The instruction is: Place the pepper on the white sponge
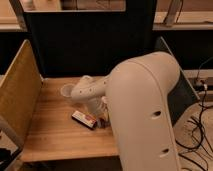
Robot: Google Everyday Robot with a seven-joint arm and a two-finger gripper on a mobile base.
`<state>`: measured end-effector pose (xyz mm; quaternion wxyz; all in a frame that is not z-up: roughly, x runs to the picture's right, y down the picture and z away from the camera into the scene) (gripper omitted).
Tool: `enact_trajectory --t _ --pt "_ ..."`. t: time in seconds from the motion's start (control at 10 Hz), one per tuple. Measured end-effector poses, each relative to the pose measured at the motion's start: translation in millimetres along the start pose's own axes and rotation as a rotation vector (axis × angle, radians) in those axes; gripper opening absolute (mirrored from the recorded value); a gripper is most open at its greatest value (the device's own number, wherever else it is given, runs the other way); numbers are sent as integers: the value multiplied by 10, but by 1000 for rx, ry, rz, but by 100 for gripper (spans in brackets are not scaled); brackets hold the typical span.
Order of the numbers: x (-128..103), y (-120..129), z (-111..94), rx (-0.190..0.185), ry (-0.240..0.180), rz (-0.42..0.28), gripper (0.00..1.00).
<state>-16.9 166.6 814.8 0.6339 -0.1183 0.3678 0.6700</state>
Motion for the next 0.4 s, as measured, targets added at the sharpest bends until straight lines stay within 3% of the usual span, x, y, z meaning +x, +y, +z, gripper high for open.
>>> enact_trajectory --t 0.4 --pt "-263 27 -216 -30 -51 10 0"
